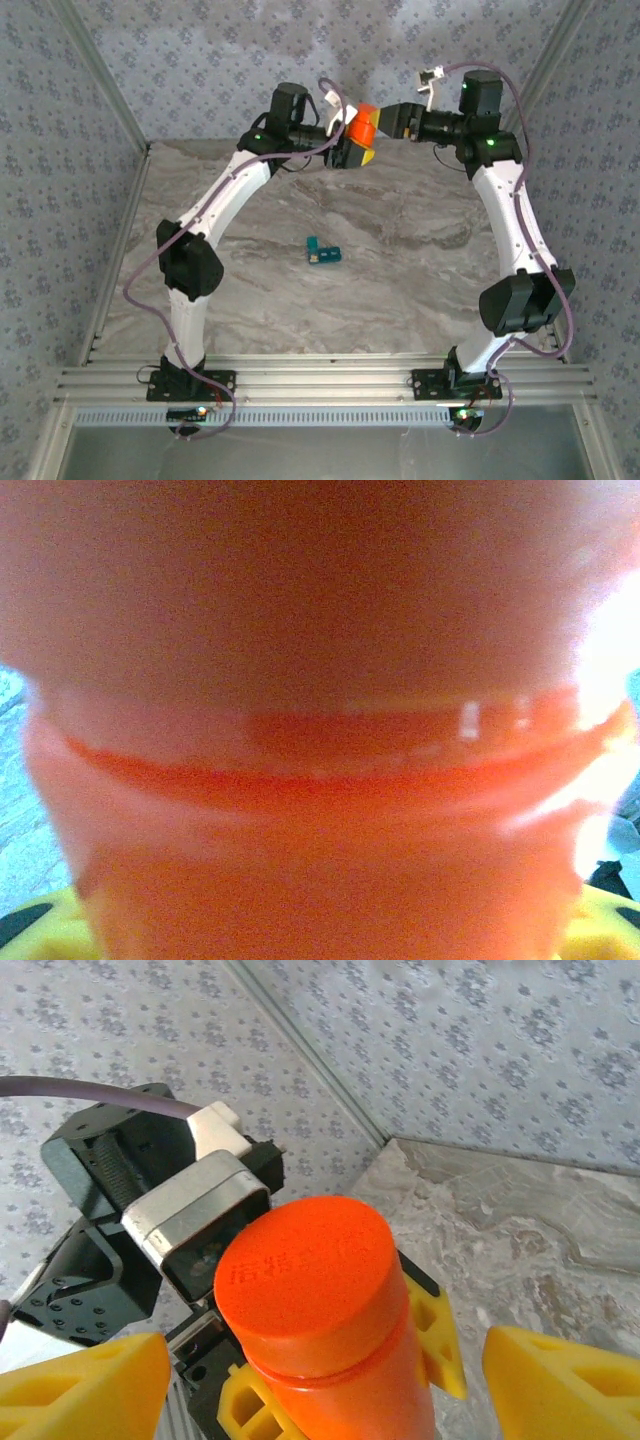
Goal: Sort the pills into containers
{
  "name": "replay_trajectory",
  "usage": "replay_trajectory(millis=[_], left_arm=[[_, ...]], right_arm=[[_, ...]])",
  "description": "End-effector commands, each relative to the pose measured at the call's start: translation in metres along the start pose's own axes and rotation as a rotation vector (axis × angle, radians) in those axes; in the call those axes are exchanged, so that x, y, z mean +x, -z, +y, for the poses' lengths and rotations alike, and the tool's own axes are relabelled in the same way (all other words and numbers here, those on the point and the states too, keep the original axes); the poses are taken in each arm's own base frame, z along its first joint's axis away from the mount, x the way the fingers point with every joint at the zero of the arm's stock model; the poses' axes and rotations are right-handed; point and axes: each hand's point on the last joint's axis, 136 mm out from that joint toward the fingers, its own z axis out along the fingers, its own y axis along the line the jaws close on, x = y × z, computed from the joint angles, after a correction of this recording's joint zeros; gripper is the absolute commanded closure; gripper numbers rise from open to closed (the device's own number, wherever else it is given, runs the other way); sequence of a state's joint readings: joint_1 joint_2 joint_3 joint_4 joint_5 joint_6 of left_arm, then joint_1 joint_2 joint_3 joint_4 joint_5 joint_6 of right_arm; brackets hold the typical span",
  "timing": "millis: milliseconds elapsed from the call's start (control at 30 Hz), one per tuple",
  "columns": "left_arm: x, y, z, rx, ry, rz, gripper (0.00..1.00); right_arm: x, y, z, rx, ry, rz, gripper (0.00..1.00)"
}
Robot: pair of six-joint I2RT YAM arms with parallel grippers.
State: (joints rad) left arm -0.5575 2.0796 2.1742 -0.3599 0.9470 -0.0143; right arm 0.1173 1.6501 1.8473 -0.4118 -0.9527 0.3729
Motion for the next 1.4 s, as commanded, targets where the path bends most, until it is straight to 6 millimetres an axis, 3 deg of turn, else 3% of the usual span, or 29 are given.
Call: replay_trajectory(millis=[0, 267, 500, 867, 933, 1067, 1100, 1133, 1167, 1367], left_arm=[[-0.02, 0.008, -0.023, 0.058, -0.062, -0.027, 1.0], [-0.02, 0.006, -0.03, 0.08, -0.059, -0.022, 1.0], [-0.019, 0.005, -0.032, 0.085, -0.057, -0.02, 1.0], [-0.018, 0.004, -0.03, 0.085, -0.055, -0.017, 0.99], [-0.017, 0.003, -0.027, 0.068, -0.05, -0.014, 0.9], [-0.013, 0.004, -0.018, 0.008, -0.049, 0.0, 0.54], [-0.011, 0.004, -0.015, -0.008, -0.048, 0.007, 0.36], [-0.01, 0.005, -0.014, -0.014, -0.049, 0.01, 0.06], [-0.01, 0.006, -0.013, -0.018, -0.05, 0.011, 0.01], [-0.003, 0.014, -0.013, -0.03, -0.061, 0.026, 0.01]], right_arm=[[-0.002, -0.006, 0.011, -0.048, 0.022, 0.018, 0.17], [0.003, -0.022, 0.016, -0.07, 0.025, 0.05, 0.22], [0.007, -0.027, 0.013, -0.075, 0.012, 0.066, 0.46], [0.007, -0.031, 0.014, -0.073, 0.018, 0.064, 0.71], [0.005, -0.029, 0.013, -0.055, 0.027, 0.049, 0.71], [0.0, -0.023, 0.001, 0.019, 0.03, 0.011, 0.74], [0.0, -0.02, -0.003, 0.035, 0.028, 0.005, 0.75], [0.0, -0.018, -0.005, 0.047, 0.027, -0.001, 0.75], [-0.003, -0.015, -0.009, 0.065, 0.027, -0.013, 0.75], [-0.004, -0.002, -0.025, 0.145, 0.004, -0.041, 0.75]])
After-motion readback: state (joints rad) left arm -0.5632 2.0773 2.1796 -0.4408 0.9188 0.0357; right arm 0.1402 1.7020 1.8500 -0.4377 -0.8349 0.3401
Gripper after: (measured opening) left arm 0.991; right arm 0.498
